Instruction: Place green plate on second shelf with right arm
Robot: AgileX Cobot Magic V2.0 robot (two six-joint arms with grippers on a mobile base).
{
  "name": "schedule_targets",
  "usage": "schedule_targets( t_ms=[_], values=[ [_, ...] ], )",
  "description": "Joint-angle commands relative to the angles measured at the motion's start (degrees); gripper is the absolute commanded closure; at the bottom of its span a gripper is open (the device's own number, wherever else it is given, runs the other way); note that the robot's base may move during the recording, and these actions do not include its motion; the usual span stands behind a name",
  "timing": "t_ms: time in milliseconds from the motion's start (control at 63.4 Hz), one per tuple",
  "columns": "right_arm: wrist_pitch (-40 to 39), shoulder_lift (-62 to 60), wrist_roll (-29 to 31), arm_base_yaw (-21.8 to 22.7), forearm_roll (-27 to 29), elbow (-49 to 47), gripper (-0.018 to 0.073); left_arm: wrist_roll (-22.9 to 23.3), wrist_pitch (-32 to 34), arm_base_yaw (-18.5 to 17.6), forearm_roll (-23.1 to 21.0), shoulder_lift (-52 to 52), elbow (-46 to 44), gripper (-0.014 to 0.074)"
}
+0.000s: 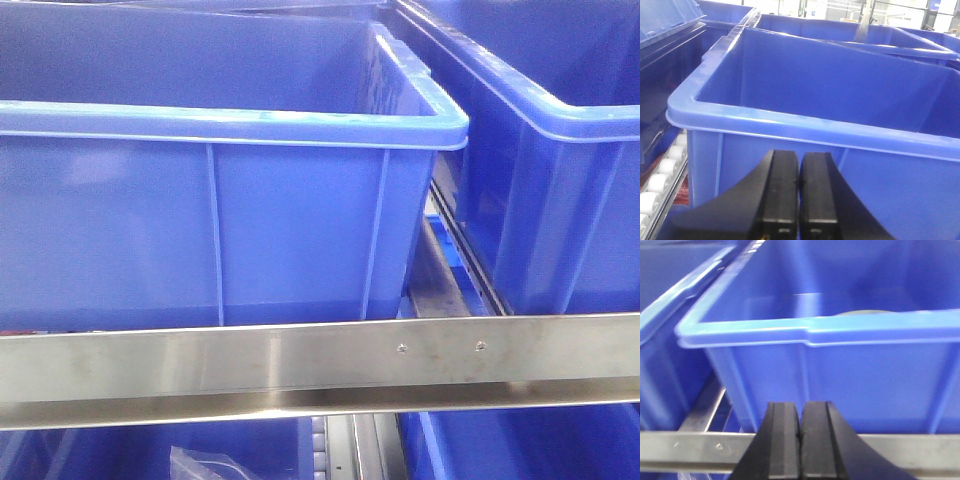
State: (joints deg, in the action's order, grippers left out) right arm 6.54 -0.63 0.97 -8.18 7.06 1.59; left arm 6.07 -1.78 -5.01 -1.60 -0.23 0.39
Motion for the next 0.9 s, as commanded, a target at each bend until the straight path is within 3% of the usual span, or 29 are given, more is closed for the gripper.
schedule_targets(
  t_ms=[0, 347, 568, 883],
  values=[
    [-6.2, 0.2, 3.3, 0.0, 2.2, -1.0, 0.0503, 0.2, 5.0, -0.4, -0.5, -0.9, 2.3, 0.0466],
    [-2.2, 0.2, 3.2, 0.0, 1.6, -1.0, 0.0503, 0.2, 5.0, -0.4, -0.5, -0.9, 2.3, 0.0466],
    [-6.5, 0.2, 3.2, 0.0, -3.7, -1.0, 0.0503, 0.2, 5.0, -0.4, -0.5, -0.9, 2.3, 0.0466],
    [-6.5, 0.2, 3.0, 0.0, -3.8, -1.0, 0.0503, 0.2, 5.0, -0.4, -0.5, -0.9, 2.3, 0.0466]
  ],
)
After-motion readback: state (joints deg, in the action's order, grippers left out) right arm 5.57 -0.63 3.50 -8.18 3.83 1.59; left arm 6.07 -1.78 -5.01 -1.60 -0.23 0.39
